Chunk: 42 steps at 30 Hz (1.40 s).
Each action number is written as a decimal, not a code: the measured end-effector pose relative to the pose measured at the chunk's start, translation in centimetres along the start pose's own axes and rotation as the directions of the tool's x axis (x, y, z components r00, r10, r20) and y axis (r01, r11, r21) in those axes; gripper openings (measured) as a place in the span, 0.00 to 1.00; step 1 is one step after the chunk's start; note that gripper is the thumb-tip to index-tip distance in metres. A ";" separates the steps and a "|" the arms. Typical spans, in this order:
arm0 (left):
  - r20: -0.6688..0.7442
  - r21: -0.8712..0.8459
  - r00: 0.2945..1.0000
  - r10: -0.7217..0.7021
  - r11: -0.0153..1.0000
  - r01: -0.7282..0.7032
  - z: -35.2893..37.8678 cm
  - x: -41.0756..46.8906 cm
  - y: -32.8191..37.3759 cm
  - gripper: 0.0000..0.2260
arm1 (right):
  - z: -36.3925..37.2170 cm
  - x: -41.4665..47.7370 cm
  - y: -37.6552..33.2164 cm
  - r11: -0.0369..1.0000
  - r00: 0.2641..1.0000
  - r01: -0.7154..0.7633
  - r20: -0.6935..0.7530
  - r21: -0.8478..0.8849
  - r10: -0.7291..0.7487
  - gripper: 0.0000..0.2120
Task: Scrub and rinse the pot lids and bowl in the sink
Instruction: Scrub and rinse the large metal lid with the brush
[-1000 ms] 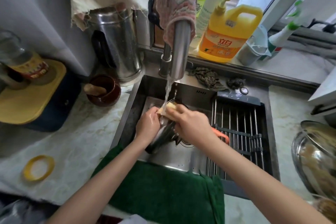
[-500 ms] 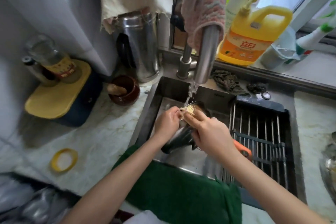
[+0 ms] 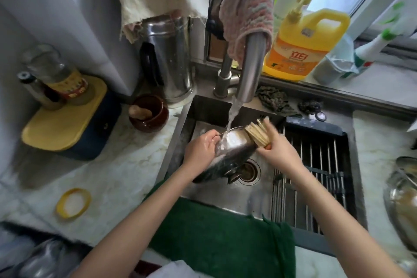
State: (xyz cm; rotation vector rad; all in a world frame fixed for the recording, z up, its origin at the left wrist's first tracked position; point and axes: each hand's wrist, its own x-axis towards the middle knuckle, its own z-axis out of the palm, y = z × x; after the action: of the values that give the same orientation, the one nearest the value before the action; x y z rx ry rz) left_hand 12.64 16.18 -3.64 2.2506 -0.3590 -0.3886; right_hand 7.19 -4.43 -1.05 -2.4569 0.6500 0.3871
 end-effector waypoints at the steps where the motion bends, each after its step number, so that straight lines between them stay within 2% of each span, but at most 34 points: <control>1: 0.002 0.008 1.000 0.031 0.999 -0.031 -0.4 0.1 -0.2 0.08 | -0.3 0.0 0.5 0.983 0.998 -0.067 0.032 0.172 0.062 0.54; 2: 0.013 0.014 0.999 0.049 0.999 -0.049 -0.7 0.4 -0.5 0.08 | -0.6 -0.3 1.1 0.951 0.994 -0.109 0.058 0.289 0.097 0.62; 4: 0.013 0.036 0.997 0.070 0.997 -0.071 -1.3 1.1 -0.9 0.07 | -1.2 -0.5 1.7 0.898 0.985 -0.167 0.108 0.408 0.134 0.65; 5: 0.014 0.048 0.996 0.088 0.995 -0.089 -1.4 1.5 -1.1 0.06 | -1.5 -0.6 2.1 0.870 0.981 -0.186 0.137 0.457 0.138 0.61; 6: 0.022 0.065 0.993 0.115 0.991 -0.116 -1.6 1.8 -1.1 0.06 | -1.6 -0.6 2.4 0.842 0.979 -0.195 0.154 0.502 0.135 0.52; 8: 0.050 0.107 0.988 0.147 0.983 -0.151 -1.7 1.9 -0.9 0.06 | -1.7 -1.1 2.6 0.767 0.984 -0.172 0.138 0.618 0.110 0.23; 9: 0.056 0.121 0.987 0.149 0.980 -0.155 -1.7 2.0 -0.7 0.08 | -1.5 -1.4 2.7 0.695 0.986 -0.163 0.126 0.700 0.105 0.13; 11: 0.075 0.130 0.986 0.152 0.978 -0.161 -1.7 2.3 -0.3 0.09 | -1.7 -2.1 2.5 0.531 0.993 -0.114 0.097 0.840 0.061 0.10; 12: 0.088 0.132 0.983 0.161 0.976 -0.172 -1.6 2.4 -0.1 0.07 | -1.9 -2.2 2.5 0.503 0.997 -0.076 0.072 0.861 0.027 0.12; 14: 0.144 0.131 0.969 0.199 0.967 -0.218 -1.5 2.5 0.5 0.07 | -2.3 -2.1 2.3 0.533 0.999 0.038 -0.014 0.845 -0.050 0.17; 15: 0.192 0.110 0.955 0.225 0.962 -0.249 -1.4 2.6 0.7 0.07 | -2.2 -2.0 2.0 0.607 0.996 0.090 -0.066 0.789 -0.062 0.19; 17: 0.258 0.045 0.915 0.310 0.942 -0.332 -1.2 2.6 1.1 0.07 | -1.8 -1.6 1.3 0.757 0.985 0.133 -0.168 0.639 -0.031 0.15; 18: 0.273 0.028 0.893 0.358 0.925 -0.379 -1.1 2.6 1.3 0.07 | -1.6 -1.6 0.9 0.786 0.981 0.138 -0.194 0.603 -0.023 0.11; 20: 0.281 0.015 0.862 0.421 0.897 -0.443 -0.8 2.9 1.3 0.06 | -1.0 -1.5 0.6 0.822 0.978 0.174 -0.192 0.542 -0.081 0.06; 22: 0.287 0.000 0.854 0.434 0.892 -0.453 -0.5 3.2 0.9 0.05 | -0.8 -1.7 0.8 0.874 0.975 0.220 -0.108 0.434 -0.192 0.05; 24: 0.283 0.024 0.869 0.406 0.903 -0.429 -0.3 3.3 0.8 0.05 | -1.2 -2.4 0.7 0.867 0.974 0.160 0.068 0.471 -0.216 0.01; 26: 0.305 0.042 0.884 0.354 0.923 -0.383 -0.1 3.6 0.9 0.06 | -1.1 -3.2 0.6 0.835 0.949 0.067 0.222 0.546 -0.222 0.04; 27: 0.328 0.040 0.883 0.335 0.929 -0.367 0.0 3.8 1.0 0.06 | -0.7 -3.6 0.6 0.828 0.943 0.044 0.250 0.559 -0.219 0.05; 28: 0.341 0.031 0.875 0.343 0.927 -0.375 0.0 4.0 1.2 0.06 | -0.2 -4.0 0.4 0.812 0.952 0.031 0.230 0.583 -0.201 0.05; 30: 0.289 -0.073 0.881 0.375 0.926 -0.370 0.5 4.4 1.5 0.04 | 1.3 -4.6 0.1 0.759 0.995 0.015 0.066 0.650 -0.076 0.05; 31: 0.200 -0.174 0.914 0.353 0.931 -0.321 1.1 4.4 1.8 0.06 | 2.0 -4.8 -0.2 0.712 0.999 0.003 -0.026 0.702 0.022 0.05; 33: -0.055 -0.370 0.987 0.150 0.915 -0.159 3.2 3.8 2.9 0.16 | 3.0 -5.1 -0.9 0.577 0.975 -0.004 -0.125 0.817 0.183 0.06; 35: -0.240 -0.358 0.968 -0.069 0.933 -0.022 6.4 1.6 4.2 0.20 | 4.0 -5.4 -1.9 0.450 0.945 -0.015 -0.134 0.893 0.297 0.08; 37: -0.264 -0.173 0.964 0.010 0.983 -0.058 8.7 -0.9 5.3 0.18 | 5.0 -6.1 -2.4 0.361 0.919 -0.029 -0.117 0.932 0.376 0.07; 38: -0.253 -0.156 0.965 0.073 0.981 -0.115 9.1 -0.7 5.3 0.18 | 5.4 -6.5 -2.3 0.318 0.905 -0.031 -0.109 0.948 0.412 0.08; 39: -0.243 -0.242 0.969 0.055 0.963 -0.115 9.0 0.4 5.0 0.17 | 5.7 -6.8 -2.1 0.289 0.892 -0.032 -0.103 0.957 0.441 0.08; 41: -0.199 -0.570 0.958 -0.206 0.820 0.057 7.4 3.5 4.3 0.17 | 5.8 -7.2 -1.7 0.290 0.877 -0.033 -0.111 0.957 0.468 0.08; 42: -0.175 -0.650 0.934 -0.311 0.749 0.128 7.0 4.4 4.0 0.16 | 5.6 -7.3 -1.7 0.298 0.874 -0.027 -0.122 0.954 0.471 0.08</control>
State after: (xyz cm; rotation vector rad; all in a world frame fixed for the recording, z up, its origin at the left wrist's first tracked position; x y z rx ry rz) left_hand 13.40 7.24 -5.67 1.6384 0.1827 -0.2591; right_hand 1.24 2.68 -1.84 -1.2286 1.0647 -0.3576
